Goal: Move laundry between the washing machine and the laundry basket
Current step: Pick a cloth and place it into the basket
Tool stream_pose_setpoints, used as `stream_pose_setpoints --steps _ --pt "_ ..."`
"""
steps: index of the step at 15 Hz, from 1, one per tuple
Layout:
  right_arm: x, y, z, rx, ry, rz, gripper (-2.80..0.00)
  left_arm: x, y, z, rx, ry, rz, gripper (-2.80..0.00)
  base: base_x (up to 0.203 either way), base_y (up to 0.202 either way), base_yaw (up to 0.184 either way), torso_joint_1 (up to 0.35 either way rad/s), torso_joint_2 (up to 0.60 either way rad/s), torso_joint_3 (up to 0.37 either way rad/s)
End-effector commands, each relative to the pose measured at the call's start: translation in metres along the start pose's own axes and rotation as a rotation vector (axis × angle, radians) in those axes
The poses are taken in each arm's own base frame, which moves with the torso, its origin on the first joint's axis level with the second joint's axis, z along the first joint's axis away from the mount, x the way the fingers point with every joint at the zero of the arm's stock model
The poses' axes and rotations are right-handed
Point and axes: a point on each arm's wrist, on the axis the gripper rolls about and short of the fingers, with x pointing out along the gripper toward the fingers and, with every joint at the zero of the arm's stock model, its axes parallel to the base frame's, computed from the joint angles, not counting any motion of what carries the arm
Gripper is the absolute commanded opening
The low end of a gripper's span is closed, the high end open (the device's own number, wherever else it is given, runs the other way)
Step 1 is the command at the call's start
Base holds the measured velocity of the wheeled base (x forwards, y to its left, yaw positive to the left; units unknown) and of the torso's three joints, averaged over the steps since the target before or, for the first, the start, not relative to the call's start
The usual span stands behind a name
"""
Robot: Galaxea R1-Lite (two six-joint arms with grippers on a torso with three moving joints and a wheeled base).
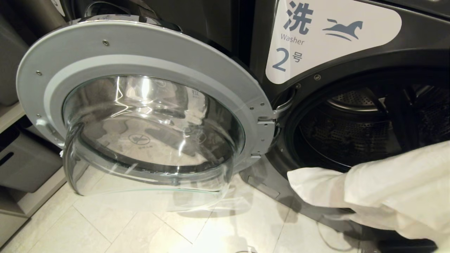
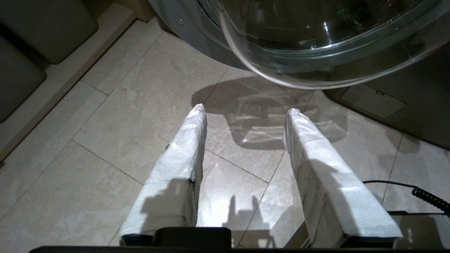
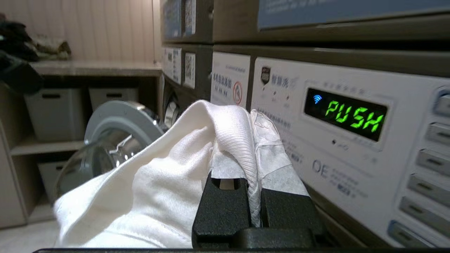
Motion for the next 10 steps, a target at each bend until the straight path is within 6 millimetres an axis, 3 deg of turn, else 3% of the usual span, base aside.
stream_pose_setpoints --steps 1,10 --pt "-0.006 -0.011 0.005 0.011 -0.07 -0.013 -2.8 0.0 0.0 0.0 0.001 0.001 0.001 -2.8 0.0 0.0 0.0 0.0 0.0 0.0" --pt "-0.008 -0.021 0.013 -0.058 -0.169 -0.059 -2.8 0.0 0.0 0.0 0.0 0.001 0.001 -2.8 0.0 0.0 0.0 0.0 0.0 0.0"
